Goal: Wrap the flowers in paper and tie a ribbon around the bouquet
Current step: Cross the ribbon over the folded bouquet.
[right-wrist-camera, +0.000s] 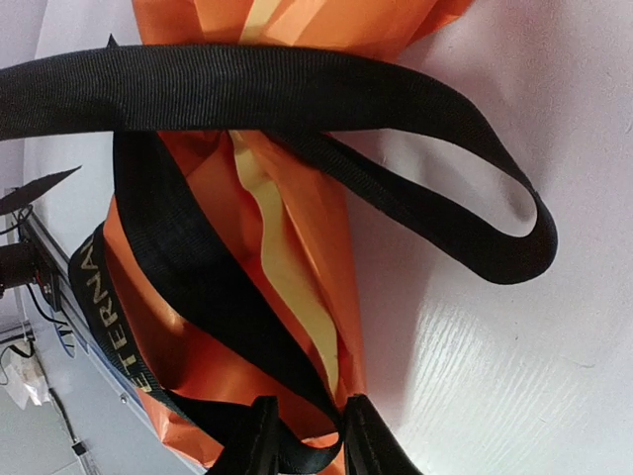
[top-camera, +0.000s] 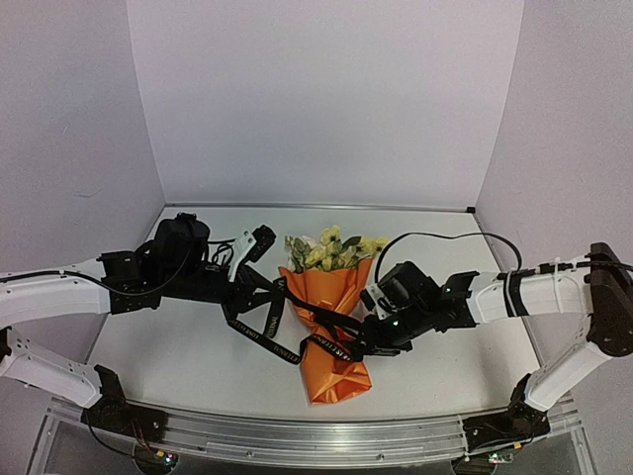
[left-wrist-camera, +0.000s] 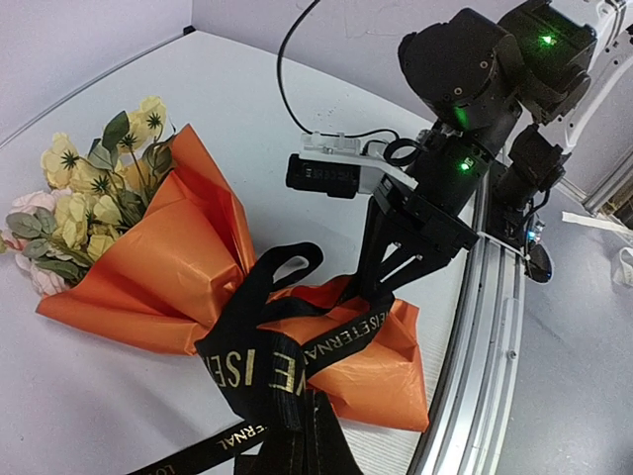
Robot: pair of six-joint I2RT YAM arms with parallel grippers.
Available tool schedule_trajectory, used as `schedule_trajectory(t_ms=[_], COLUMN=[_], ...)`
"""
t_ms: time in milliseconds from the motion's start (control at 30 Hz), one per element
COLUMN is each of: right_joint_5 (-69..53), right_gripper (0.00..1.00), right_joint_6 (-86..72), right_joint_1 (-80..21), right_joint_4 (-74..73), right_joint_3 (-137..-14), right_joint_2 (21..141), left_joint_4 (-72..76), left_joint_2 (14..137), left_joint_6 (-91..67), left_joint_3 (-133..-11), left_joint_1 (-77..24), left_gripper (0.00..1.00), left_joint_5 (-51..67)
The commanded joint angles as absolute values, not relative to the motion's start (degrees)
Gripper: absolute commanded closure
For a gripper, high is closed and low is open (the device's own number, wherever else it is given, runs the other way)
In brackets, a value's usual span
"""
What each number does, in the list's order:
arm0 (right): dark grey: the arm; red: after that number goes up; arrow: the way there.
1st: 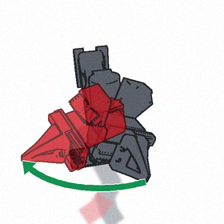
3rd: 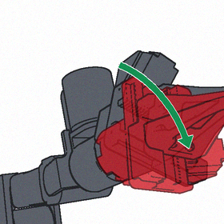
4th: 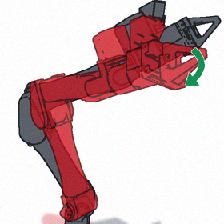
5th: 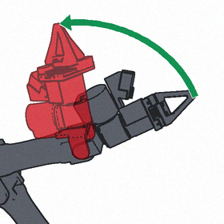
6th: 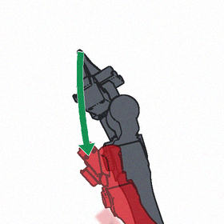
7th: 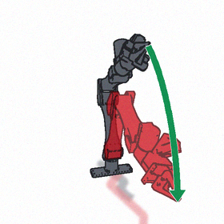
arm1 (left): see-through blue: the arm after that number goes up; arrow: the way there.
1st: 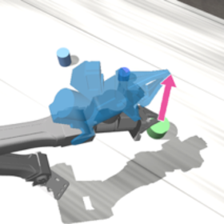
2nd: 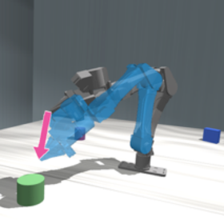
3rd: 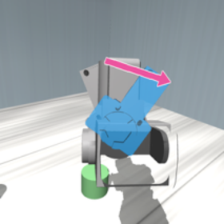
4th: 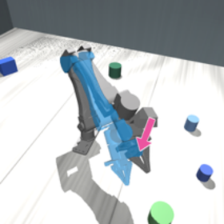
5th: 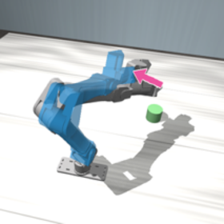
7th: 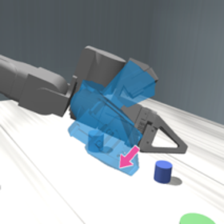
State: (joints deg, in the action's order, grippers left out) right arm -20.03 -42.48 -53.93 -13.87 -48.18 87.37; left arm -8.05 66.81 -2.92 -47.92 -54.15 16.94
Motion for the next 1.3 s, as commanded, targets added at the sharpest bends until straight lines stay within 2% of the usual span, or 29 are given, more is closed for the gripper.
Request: schedule_trajectory(t_ms=[0, 33, 67, 233, 467, 667, 967, 1133, 1267], right_joint_5=[-18.5, -18.2, -17.7, -17.9, -25.8, -33.0, -39.1, -43.6, -44.9], right_gripper=[0.94, 0.99, 1.00, 1.00, 1.00, 1.00, 1.00, 1.00, 1.00], right_joint_6=[-40.9, -39.3, -37.8, -33.6, -32.9, -32.8, -29.9, -28.2, -27.5], right_joint_1=[-54.0, -53.9, -53.8, -51.2, -47.1, -43.4, -41.5, -40.1, -39.6], right_joint_4=[-17.5, -19.7, -22.3, -30.2, -32.3, -32.7, -34.2, -34.7, -35.6], right_joint_3=[-50.9, -52.6, -54.2, -61.9, -72.4, -79.1, -83.4, -83.3, -83.6], right_joint_2=[84.6, 84.2, 83.7, 84.0, 91.7, 98.3, 101.7, 101.7, 101.5], left_joint_4=[-10.4, -11.4, -12.3, -16.5, -20.6, -6.7, 19.4, 35.2, 42.3], left_joint_2=[66.6, 66.9, 67.2, 68.4, 73.0, 76.7, 91.6, 99.2, 102.9], left_joint_6=[-2.9, -2.9, -2.8, -3.1, -3.2, -9.9, -15.8, -19.3, -19.2], left_joint_3=[-51.2, -51.8, -52.2, -53.9, -58.2, -58.1, -62.4, -61.6, -63.2], left_joint_1=[-53.9, -53.9, -53.9, -53.9, -53.9, -54.9, -61.9, -64.9, -66.5], left_gripper=[1.00, 1.00, 1.00, 1.00, 1.00, 1.00, 1.00, 1.00, 1.00], left_joint_5=[21.3, 22.6, 24.1, 31.3, 44.2, 53.8, 44.3, 32.1, 23.2])
